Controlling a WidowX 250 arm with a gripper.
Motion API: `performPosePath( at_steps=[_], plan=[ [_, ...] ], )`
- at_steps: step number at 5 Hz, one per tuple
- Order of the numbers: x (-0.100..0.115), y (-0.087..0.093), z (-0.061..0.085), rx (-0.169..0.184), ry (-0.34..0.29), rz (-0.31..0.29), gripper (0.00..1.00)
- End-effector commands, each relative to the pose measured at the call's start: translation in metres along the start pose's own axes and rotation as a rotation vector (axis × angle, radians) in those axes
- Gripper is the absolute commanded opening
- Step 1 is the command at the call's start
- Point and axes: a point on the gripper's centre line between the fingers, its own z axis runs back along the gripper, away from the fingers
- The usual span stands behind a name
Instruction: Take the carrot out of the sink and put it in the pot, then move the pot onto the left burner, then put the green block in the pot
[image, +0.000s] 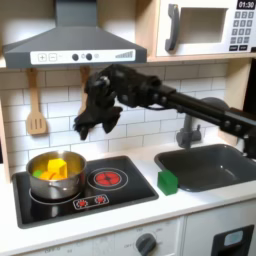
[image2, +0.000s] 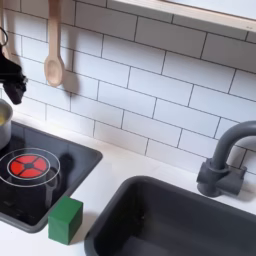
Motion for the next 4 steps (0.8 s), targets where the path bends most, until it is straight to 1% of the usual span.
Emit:
performPosePath(
  at_steps=[1, 2, 3, 4],
  plan=[
    [-0.049, -0.010, 0.028, -0.045, -0.001, 0.002, 1.00],
    [-0.077, -0.002, 0.029, -0.041, 0.004, 0.018, 1.00],
    [-0.094, 0.013, 0.020, -0.005, -0.048, 0.032, 1.00],
    [-0.102, 0.029, 0.006, 0.056, -0.089, 0.092, 1.00]
  ],
)
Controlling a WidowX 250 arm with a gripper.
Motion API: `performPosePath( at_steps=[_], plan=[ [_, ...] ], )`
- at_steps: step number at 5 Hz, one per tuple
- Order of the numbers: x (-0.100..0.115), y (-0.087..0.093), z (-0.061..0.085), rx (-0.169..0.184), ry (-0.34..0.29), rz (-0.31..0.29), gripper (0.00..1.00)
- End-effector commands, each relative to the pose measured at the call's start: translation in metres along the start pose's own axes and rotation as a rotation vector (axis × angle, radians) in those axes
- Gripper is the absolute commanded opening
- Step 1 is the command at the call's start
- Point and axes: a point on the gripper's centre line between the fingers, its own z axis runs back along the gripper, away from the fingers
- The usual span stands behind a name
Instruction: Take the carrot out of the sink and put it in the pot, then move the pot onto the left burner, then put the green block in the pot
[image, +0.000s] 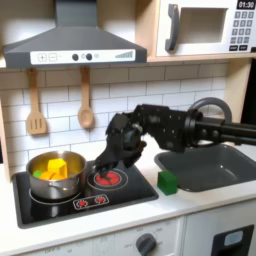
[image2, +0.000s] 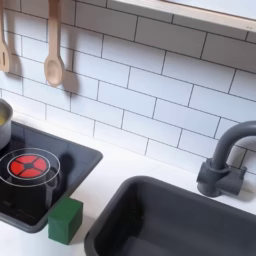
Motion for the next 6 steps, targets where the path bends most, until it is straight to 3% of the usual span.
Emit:
performPosePath(
  at_steps=[1, 2, 3, 6],
  plan=[
    [-0.003, 0.025, -0.013, 0.082, -0.044, 0.057, 1.00],
    [-0.002, 0.028, -0.022, 0.090, -0.037, 0.067, 1.00],
    [-0.005, 0.031, -0.032, 0.091, -0.022, 0.069, 0.00],
    [-0.006, 0.030, -0.051, 0.106, -0.006, 0.038, 0.00]
  ],
)
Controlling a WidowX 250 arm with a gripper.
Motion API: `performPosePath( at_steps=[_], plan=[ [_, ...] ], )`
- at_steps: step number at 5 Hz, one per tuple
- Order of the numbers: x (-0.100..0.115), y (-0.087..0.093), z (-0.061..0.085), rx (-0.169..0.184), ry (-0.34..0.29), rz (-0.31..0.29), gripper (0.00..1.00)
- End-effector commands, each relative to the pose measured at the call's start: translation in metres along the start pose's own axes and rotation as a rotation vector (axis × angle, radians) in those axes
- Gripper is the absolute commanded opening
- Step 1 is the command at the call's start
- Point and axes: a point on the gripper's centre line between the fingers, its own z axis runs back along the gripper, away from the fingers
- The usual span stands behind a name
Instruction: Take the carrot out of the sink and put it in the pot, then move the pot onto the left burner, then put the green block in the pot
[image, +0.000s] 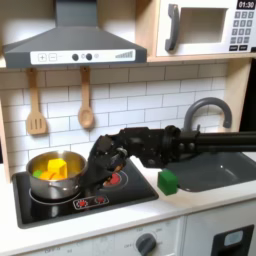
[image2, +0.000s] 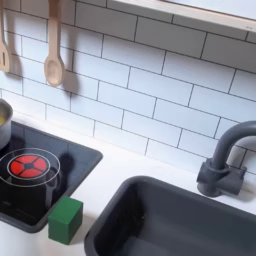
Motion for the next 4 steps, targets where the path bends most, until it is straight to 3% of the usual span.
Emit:
performPosePath(
  at_steps=[1, 4],
  plan=[
    [0.000, 0.001, -0.013, 0.017, 0.008, -0.008, 0.00],
    [0.001, 0.004, -0.028, 0.039, 0.026, -0.007, 0.00]
  ],
)
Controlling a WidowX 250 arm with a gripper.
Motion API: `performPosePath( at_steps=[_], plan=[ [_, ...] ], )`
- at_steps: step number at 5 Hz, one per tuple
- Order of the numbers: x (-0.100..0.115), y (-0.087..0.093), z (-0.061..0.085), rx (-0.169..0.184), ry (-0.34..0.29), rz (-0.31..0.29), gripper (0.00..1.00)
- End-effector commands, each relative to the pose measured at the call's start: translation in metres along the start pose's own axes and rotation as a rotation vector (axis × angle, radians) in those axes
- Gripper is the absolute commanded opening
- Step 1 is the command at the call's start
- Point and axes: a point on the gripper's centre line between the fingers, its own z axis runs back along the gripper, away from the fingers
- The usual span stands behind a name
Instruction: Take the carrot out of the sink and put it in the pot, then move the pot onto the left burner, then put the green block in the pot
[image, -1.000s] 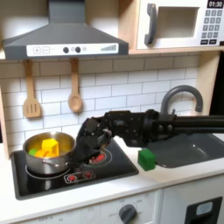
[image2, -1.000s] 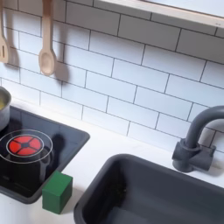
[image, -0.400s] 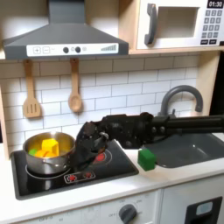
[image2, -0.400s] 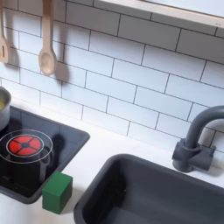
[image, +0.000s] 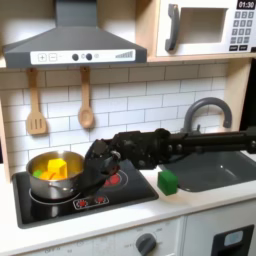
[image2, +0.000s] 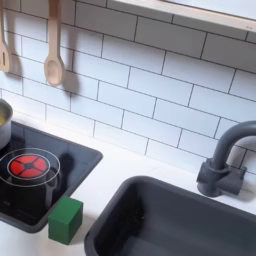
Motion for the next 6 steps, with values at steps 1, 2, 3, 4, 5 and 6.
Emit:
performPosePath(
  at_steps=[1, 2, 3, 4, 5, 6],
  plan=[
    [-0.0021, 0.0020, -0.0108, 0.010, 0.018, -0.002, 0.00],
    [-0.0035, 0.0022, -0.0133, 0.016, 0.028, -0.009, 0.00],
    [-0.0045, 0.0033, -0.0144, 0.020, 0.030, -0.009, 0.00],
    [-0.0030, 0.0034, -0.0153, 0.024, 0.027, -0.010, 0.00],
    [-0.0010, 0.0023, -0.0170, 0.020, 0.027, -0.008, 0.00],
    [-0.0023, 0.0016, -0.0180, 0.021, 0.032, -0.011, 0.00]
  ],
)
